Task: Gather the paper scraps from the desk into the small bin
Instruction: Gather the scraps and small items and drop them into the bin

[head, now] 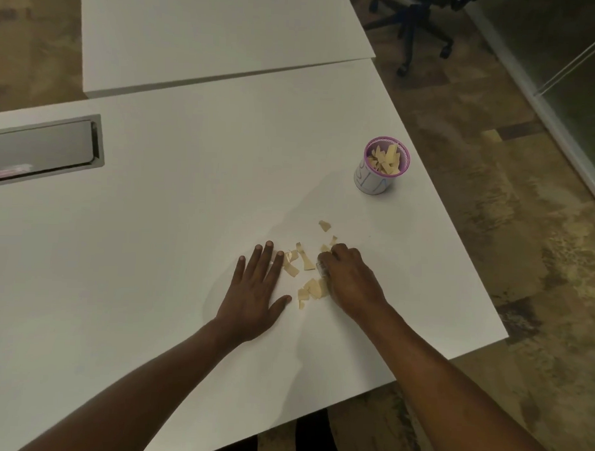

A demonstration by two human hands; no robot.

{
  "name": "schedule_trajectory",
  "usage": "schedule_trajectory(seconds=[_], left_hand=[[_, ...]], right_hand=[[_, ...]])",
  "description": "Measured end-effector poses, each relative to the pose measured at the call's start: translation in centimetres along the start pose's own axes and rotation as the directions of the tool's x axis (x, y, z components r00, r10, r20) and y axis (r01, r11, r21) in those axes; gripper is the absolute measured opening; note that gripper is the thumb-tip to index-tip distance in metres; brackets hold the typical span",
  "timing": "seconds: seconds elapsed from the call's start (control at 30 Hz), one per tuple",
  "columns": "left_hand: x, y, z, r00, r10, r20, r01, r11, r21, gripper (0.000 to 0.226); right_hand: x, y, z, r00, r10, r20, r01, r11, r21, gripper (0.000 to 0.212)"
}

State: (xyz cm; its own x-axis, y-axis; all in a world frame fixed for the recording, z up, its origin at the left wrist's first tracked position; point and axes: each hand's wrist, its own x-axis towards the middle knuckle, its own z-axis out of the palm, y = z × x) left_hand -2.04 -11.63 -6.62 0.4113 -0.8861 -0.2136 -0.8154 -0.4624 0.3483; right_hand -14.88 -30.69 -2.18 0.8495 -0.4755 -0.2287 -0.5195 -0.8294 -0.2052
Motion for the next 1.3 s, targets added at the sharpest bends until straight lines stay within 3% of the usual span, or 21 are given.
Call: schedule_trajectory(seconds=[0.07,0.2,0.37,0.5,0.6,0.7,0.8,0.9,1.0,1.1,1.17,1.23,1.3], left_hand=[[0.4,0.1,0.3,1.0,-0.001,0.0,0.001,1.0,0.029,0.082],[0.5,0.2,0.9,1.0,-0.003,-0.03,0.004,1.0,0.015,0.081],[0.3,0.3,1.0,0.998,0.013,-0.055,-0.013,1.0,-0.003,0.08],[0.7,1.1,0.1,0.998,-0.034,-0.054,0.032,0.999,-0.039,0.073],[1.2,1.4,-0.9,0.999,0.009,-0.053,-0.012,0.998,-0.06,0.065],[2.0,1.1,-1.9,0.994,0.108,-0.034,-0.11,0.993,-0.035,0.074],[3.1,0.4,-3.3,0.966,0.254,-0.037,-0.25,0.963,0.1,0.066],[4.1,-0.5,-3.8,0.938,0.348,-0.008,-0.341,0.925,0.17,0.062],[4.8,-1.3,-4.1,0.913,0.405,0.054,-0.408,0.892,0.195,0.06],[4.9,-1.6,-4.7,0.865,0.502,0.007,-0.488,0.837,0.248,0.051],[5.0,-1.6,-5.0,0.853,0.521,0.002,-0.504,0.823,0.263,0.047],[5.2,-1.5,-5.3,0.86,0.51,0.021,-0.499,0.833,0.238,0.049],[5.4,-1.3,-5.5,0.871,0.488,0.055,-0.488,0.847,0.21,0.054]], right_hand=[[0.3,0.3,-0.3,0.999,-0.001,-0.034,0.002,1.0,0.02,0.023],[0.5,0.5,-2.6,0.994,0.068,-0.091,-0.043,0.966,0.256,0.027],[2.2,2.1,-7.2,0.943,0.15,-0.298,-0.017,0.914,0.405,0.024],[6.2,4.9,-11.1,0.875,0.222,-0.431,-0.077,0.941,0.329,0.026],[9.6,6.7,-13.0,0.855,0.241,-0.46,-0.171,0.967,0.19,0.031],[12.2,7.7,-13.8,0.898,0.216,-0.384,-0.221,0.975,0.031,0.037],[13.6,8.1,-13.8,0.939,0.208,-0.275,-0.233,0.971,-0.06,0.038],[13.8,7.9,-13.8,0.942,0.234,-0.239,-0.258,0.963,-0.074,0.04],[12.7,6.8,-13.9,0.913,0.241,-0.329,-0.263,0.964,-0.024,0.041],[10.1,4.5,-12.6,0.888,0.151,-0.434,-0.095,0.985,0.147,0.033],[8.0,2.5,-10.2,0.939,0.005,-0.345,0.08,0.969,0.232,0.038],[6.1,1.0,-7.1,0.994,-0.094,-0.064,0.107,0.96,0.257,0.054],[4.8,0.3,-4.3,0.965,-0.123,0.231,0.078,0.977,0.197,0.076]])
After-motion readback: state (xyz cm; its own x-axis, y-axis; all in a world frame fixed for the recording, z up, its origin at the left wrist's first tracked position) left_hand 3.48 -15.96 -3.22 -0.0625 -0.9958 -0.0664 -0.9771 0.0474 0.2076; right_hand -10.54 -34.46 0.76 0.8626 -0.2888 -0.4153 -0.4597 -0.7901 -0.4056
